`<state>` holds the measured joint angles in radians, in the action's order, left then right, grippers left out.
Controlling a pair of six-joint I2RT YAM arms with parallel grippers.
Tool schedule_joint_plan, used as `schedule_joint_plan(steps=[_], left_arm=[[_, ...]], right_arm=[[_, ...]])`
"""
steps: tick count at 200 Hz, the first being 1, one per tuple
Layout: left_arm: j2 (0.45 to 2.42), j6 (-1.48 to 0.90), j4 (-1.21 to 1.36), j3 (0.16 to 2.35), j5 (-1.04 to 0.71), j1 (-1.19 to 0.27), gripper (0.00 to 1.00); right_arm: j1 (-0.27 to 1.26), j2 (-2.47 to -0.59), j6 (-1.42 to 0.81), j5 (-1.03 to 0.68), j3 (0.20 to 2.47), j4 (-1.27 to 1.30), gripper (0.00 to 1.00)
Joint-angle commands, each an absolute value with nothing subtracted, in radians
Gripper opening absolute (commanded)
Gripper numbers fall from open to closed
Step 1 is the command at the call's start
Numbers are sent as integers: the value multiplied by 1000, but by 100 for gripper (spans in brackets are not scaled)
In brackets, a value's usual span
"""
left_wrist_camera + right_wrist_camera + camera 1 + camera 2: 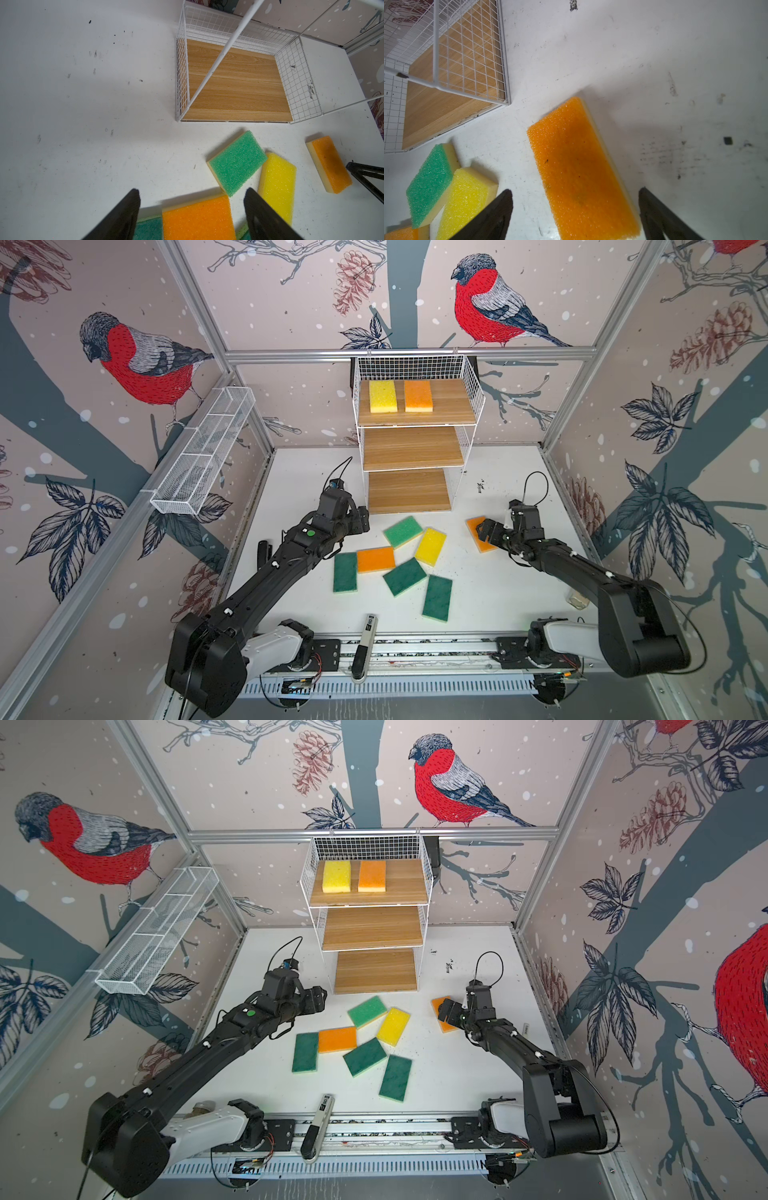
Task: Place and organize the cleaning sponges onto the shelf
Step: 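Lower the right gripper onto the orange sponge and close on its end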
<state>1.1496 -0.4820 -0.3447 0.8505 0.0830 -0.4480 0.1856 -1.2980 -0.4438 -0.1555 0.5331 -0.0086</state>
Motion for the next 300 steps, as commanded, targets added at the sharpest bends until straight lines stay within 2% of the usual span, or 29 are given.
schedule_joint_plan(steps=[1, 117, 187, 300], left_arm=[[1140, -489, -331, 850, 94, -448, 80], [1060, -502, -363, 831, 96, -447, 80], [1019, -505, -367, 810, 89, -448, 80], [989, -522, -357, 789, 86, -448, 80]], right_arm=[[195, -1314, -434, -134, 545, -8, 95], [355, -1313, -487, -44, 552, -92, 95], [452, -1301, -530, 113, 576, -167, 95], [490, -1391, -515, 199, 621, -195, 94]])
